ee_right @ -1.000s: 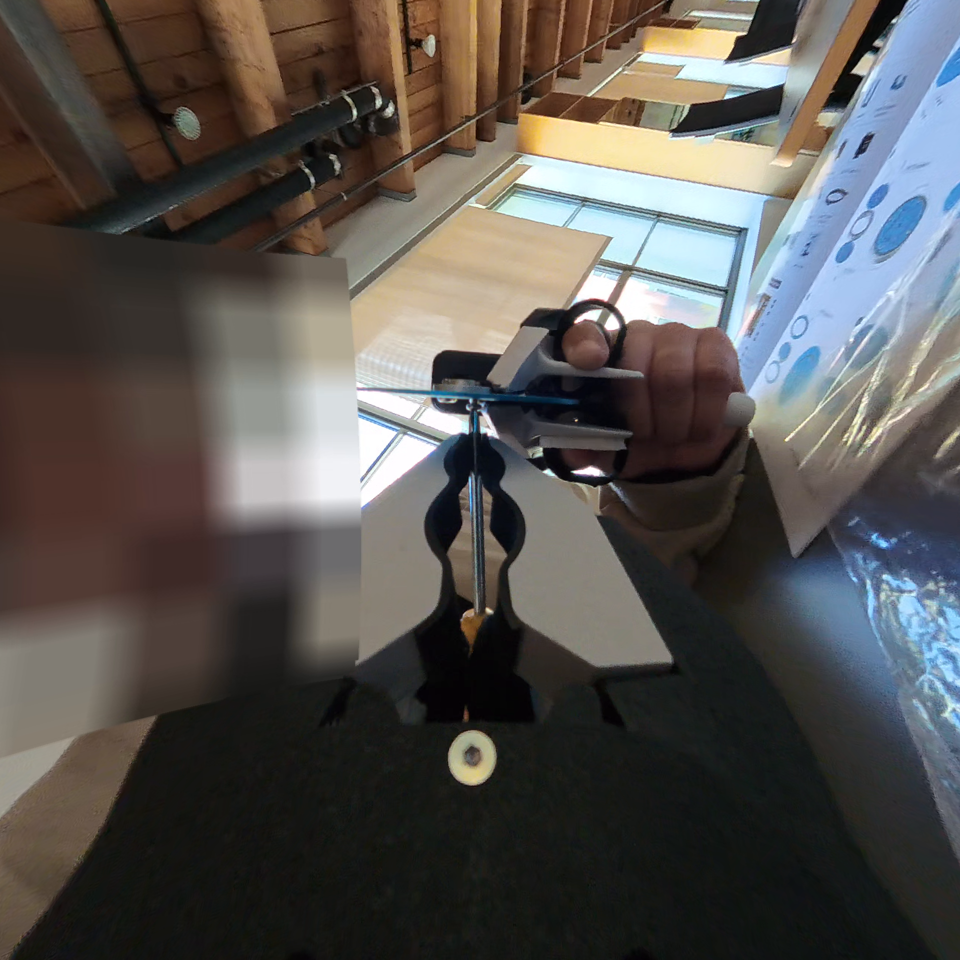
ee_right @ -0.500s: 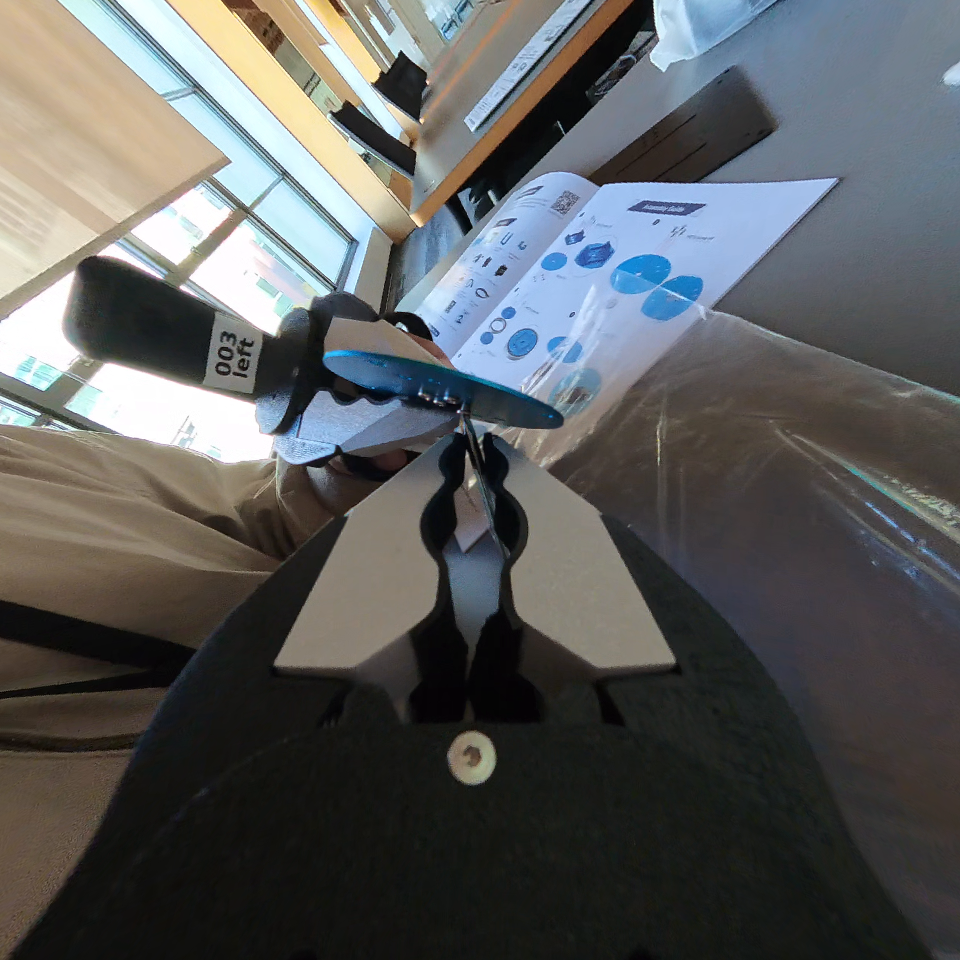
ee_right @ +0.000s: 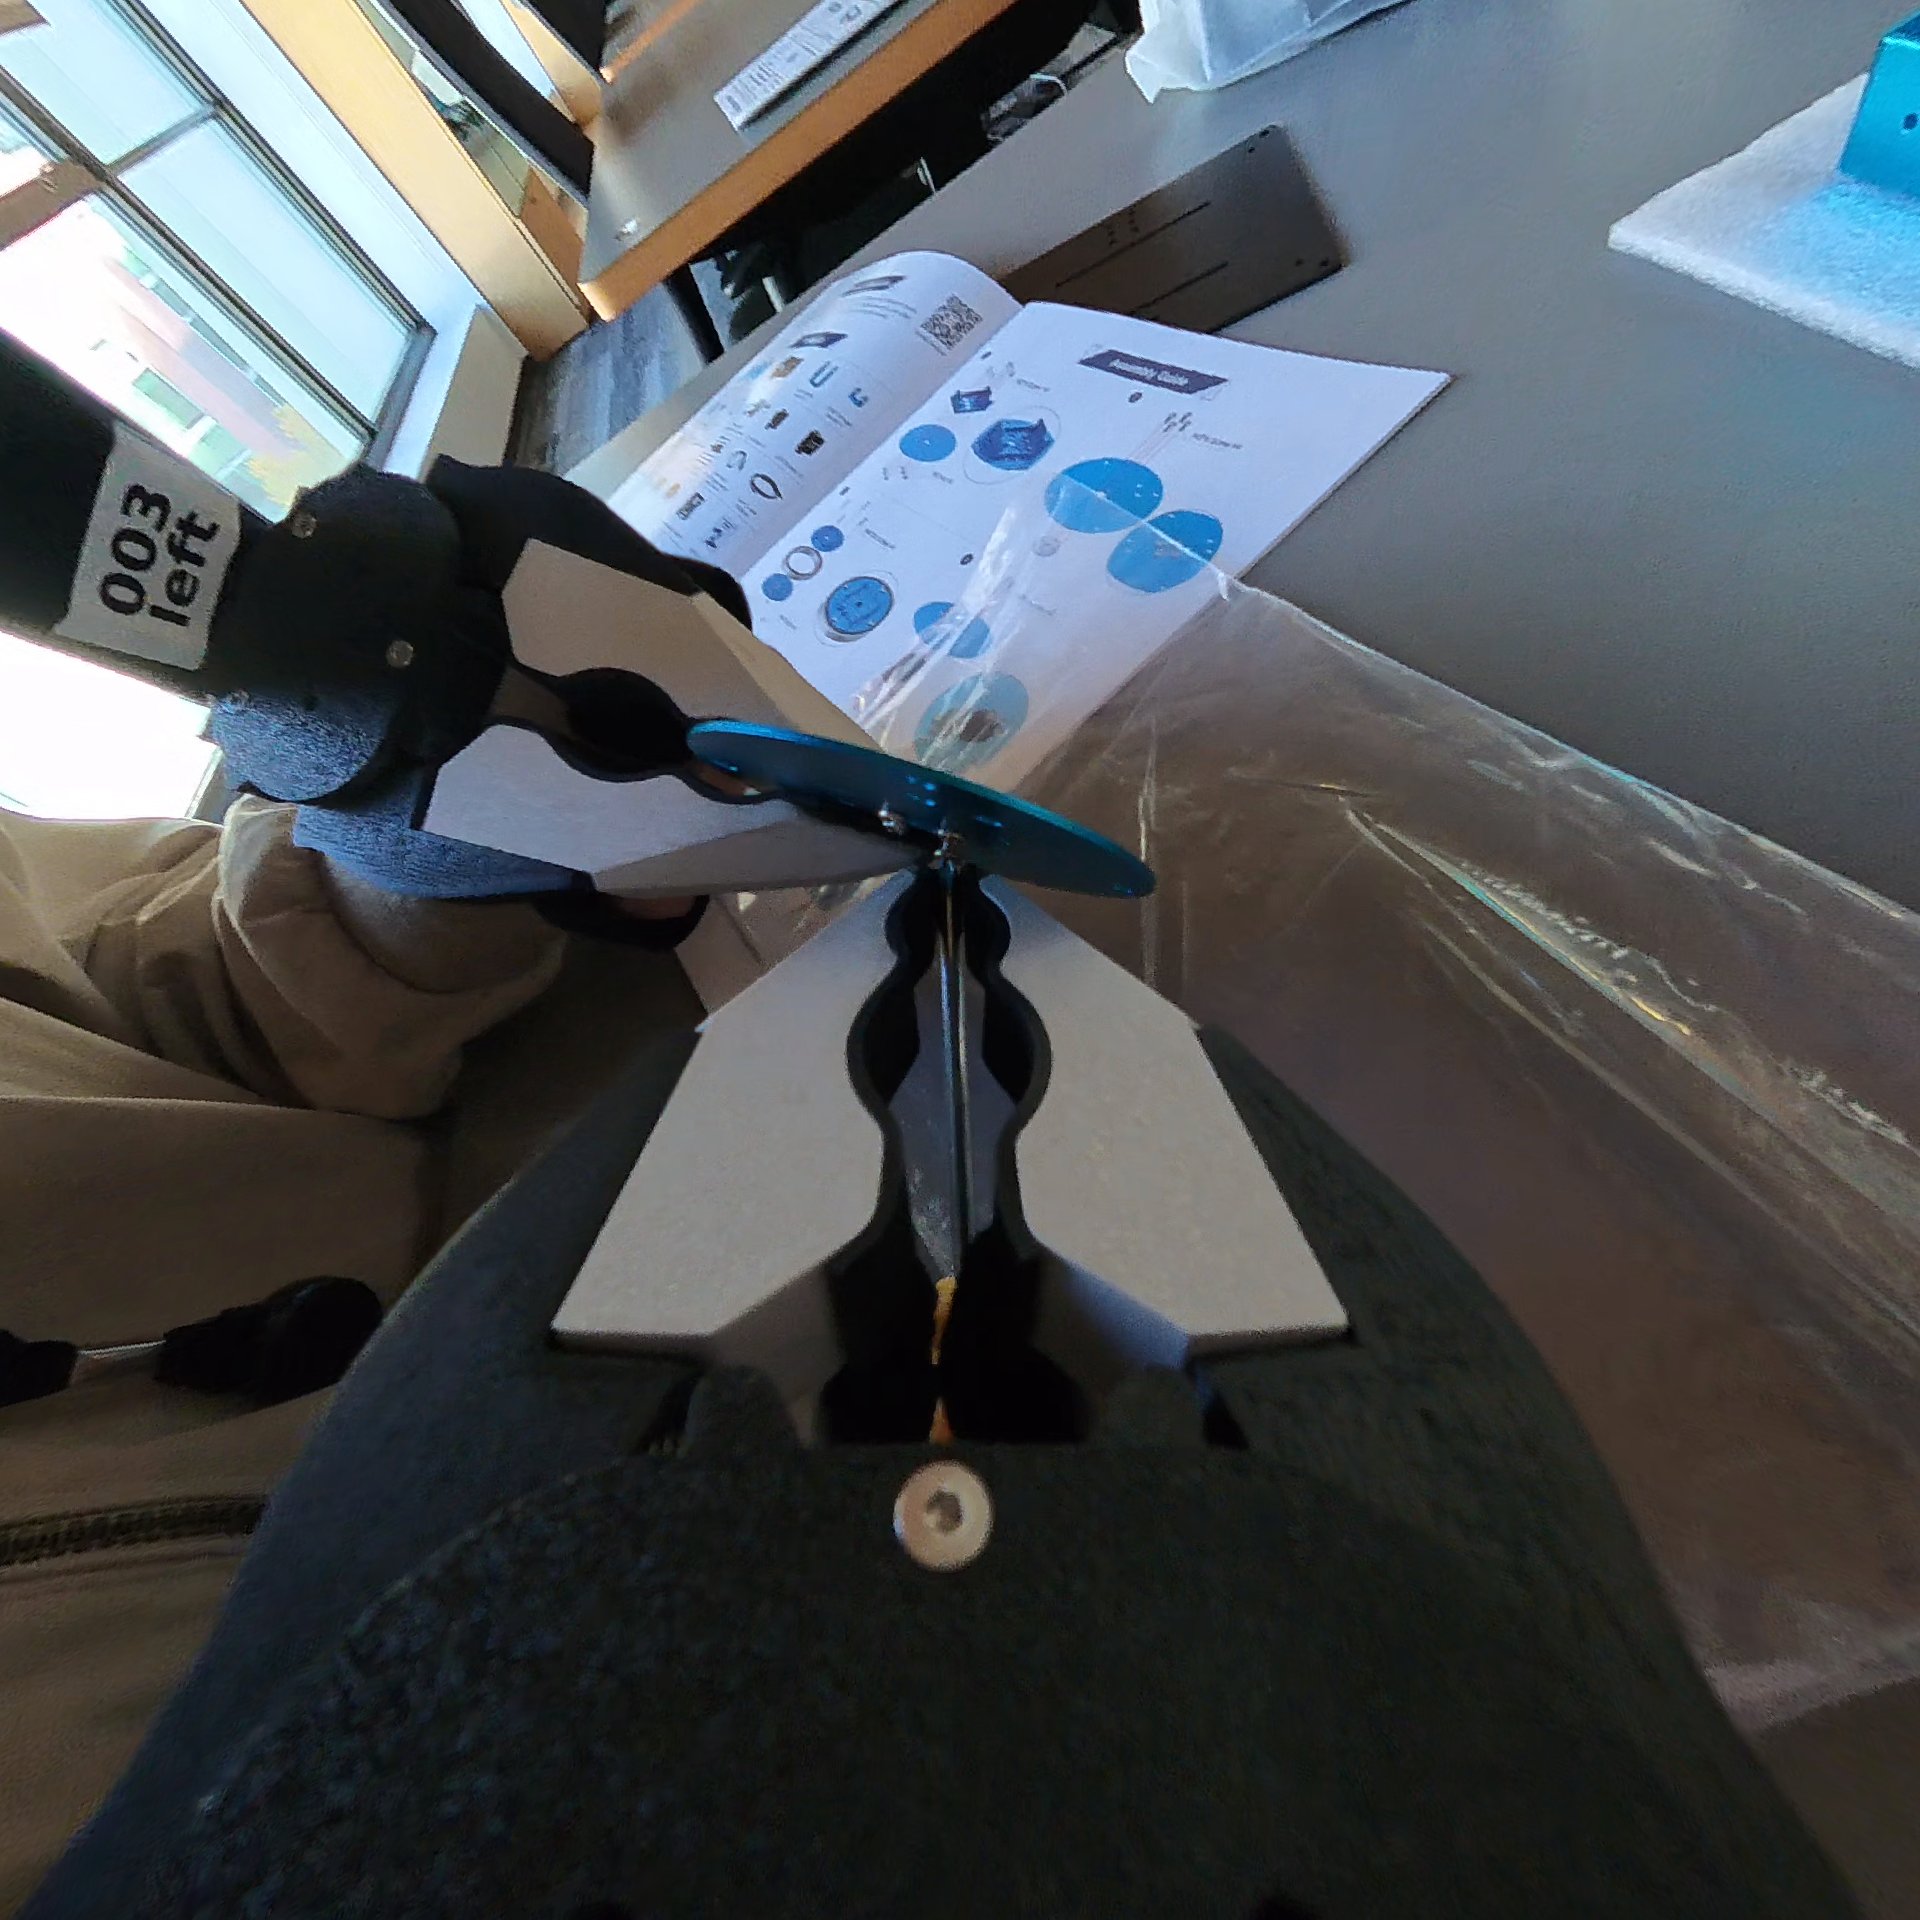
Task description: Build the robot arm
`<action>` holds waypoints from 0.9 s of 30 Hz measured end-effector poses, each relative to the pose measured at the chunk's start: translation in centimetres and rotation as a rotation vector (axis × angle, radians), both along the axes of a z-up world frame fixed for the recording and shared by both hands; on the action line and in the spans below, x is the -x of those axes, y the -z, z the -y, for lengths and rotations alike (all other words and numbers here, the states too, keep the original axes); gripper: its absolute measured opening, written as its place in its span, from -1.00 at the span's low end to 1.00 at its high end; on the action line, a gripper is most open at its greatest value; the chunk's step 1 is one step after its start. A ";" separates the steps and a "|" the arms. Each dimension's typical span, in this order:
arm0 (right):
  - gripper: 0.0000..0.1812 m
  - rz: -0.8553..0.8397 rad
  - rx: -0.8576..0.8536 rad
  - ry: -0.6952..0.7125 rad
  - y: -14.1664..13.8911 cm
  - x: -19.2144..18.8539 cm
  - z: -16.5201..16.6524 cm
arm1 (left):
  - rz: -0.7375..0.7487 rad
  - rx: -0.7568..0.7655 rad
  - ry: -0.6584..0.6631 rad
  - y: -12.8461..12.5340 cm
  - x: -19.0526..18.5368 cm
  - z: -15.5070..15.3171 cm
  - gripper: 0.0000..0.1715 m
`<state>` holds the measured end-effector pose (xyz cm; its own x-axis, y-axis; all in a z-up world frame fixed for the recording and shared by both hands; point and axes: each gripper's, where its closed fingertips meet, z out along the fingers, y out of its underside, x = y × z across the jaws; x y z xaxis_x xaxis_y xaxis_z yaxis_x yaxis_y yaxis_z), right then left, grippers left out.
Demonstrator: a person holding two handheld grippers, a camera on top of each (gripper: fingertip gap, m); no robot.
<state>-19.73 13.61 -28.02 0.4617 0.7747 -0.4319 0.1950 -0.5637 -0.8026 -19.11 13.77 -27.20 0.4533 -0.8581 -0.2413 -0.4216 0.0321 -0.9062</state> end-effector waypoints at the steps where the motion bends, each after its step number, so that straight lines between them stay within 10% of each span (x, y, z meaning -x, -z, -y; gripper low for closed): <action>1: -0.97 0.014 -0.005 0.005 0.1 -0.1 0.0 | -0.006 0.013 -0.002 0.2 -0.1 0.0 -0.97; 20: -0.74 0.284 -0.068 0.068 1.9 -5.1 2.6 | -0.054 0.100 -0.003 2.1 -0.9 0.2 -0.98; 27: -0.51 0.530 -0.340 0.222 4.0 -10.4 5.7 | -0.058 0.128 -0.006 2.5 -1.0 0.1 -0.98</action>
<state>-9.36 7.96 -32.01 0.7085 0.6898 0.1490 0.5203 -0.3680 -0.7706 -18.07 13.66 -29.65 0.4470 -0.8809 -0.1555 -0.4733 -0.0853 -0.8768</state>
